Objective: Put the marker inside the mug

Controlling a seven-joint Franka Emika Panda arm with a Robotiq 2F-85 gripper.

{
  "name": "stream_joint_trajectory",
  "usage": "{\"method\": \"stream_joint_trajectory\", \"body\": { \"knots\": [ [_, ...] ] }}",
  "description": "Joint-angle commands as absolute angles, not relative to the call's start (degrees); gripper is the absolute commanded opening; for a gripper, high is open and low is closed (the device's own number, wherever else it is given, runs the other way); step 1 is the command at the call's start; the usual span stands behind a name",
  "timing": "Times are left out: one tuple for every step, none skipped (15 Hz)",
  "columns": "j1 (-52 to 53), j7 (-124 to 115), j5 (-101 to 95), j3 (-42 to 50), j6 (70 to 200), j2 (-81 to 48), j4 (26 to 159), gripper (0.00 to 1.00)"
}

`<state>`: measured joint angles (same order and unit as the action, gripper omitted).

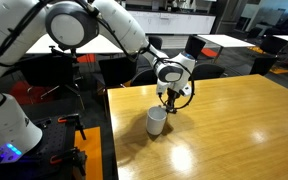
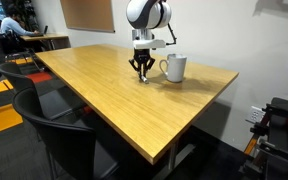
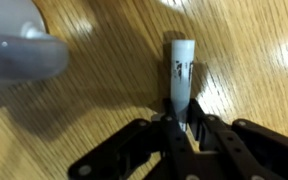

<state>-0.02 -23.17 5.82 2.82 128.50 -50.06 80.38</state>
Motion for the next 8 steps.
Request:
{"method": "stream_joint_trajectory", "body": {
  "knots": [
    [0.3, -18.3, 4.9, 2.8, 124.8, -48.2, 80.1, 0.05],
    [0.4, -17.1, 4.5, 2.9, 124.0, -47.8, 80.0, 0.05],
    [0.7, -16.2, 3.9, 3.1, 123.1, -47.4, 79.9, 0.05],
    [0.8, -15.3, 3.3, 3.1, 122.2, -47.0, 79.8, 0.05],
    [1.0, -14.7, 2.6, 3.3, 121.1, -46.5, 79.7, 0.05],
    [1.2, -14.3, 1.9, 3.4, 120.1, -46.0, 79.6, 0.05],
    [1.3, -13.8, 1.0, 3.6, 119.2, -45.5, 79.4, 0.05],
    [1.4, -13.4, 0.3, 3.6, 118.4, -45.0, 79.3, 0.05]
  ]
}}
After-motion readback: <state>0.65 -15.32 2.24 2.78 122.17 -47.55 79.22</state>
